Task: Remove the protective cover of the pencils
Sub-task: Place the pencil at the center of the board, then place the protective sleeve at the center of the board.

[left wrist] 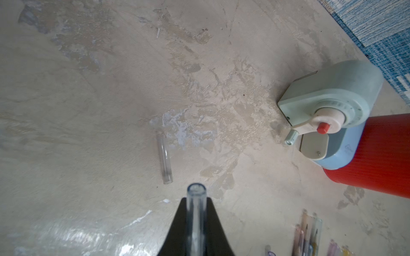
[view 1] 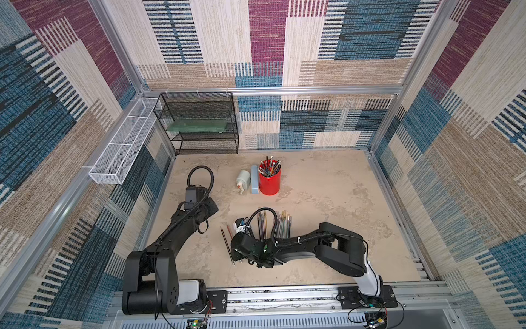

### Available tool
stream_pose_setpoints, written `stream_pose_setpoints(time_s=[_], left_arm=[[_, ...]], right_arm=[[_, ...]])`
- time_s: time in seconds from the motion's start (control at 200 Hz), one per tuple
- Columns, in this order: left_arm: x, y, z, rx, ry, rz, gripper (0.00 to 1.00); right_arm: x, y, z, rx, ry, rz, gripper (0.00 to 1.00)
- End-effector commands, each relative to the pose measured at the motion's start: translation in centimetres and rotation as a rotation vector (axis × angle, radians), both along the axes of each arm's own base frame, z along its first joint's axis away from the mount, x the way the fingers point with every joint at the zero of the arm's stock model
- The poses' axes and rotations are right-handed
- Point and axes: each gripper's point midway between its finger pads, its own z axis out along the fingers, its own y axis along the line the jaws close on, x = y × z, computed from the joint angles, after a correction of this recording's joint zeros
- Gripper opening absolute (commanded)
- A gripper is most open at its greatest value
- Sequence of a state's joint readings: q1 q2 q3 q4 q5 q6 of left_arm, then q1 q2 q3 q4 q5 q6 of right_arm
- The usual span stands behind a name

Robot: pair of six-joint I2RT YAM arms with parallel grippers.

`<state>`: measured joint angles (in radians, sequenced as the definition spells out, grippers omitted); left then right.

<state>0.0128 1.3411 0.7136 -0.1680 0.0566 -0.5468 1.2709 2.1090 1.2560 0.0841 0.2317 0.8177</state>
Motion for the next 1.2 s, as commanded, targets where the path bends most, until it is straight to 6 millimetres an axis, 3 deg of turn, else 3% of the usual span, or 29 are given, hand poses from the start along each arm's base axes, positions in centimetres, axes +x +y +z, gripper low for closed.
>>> stream_pose_setpoints(time_s=[0.0,0.21,0.401,0.796,0.997,1.192], left_arm=[[0.5,0.1,0.5,0.016,-0.022,-0.013,0.00],[0.6,0.1,0.3,0.016,-0.013,-0.013,0.00],[0.7,0.0,0.2,0.012,-0.008,-0.019,0.00],[0.7,0.0,0.0,0.014,0.004,-0.016,0.00],[0.9,0.0,-0.5,0.012,0.039,-0.017,0.00],[0.8,0.6,-0.6,0.011,0.046,0.010,0.00]], right_arm=[[-0.3,0.1,-0.4,-0.002,0.022,0.000,0.12],[-0.6,0.3,-0.5,-0.004,0.027,0.007,0.17],[-0.6,0.3,-0.7,-0.008,0.028,0.006,0.32],[-0.4,0.7,0.2,0.008,0.017,0.019,0.32],[-1.8,2.5,3.2,0.012,-0.077,0.073,0.59],[-2.8,4.7,1.8,-0.115,-0.126,0.070,0.62]])
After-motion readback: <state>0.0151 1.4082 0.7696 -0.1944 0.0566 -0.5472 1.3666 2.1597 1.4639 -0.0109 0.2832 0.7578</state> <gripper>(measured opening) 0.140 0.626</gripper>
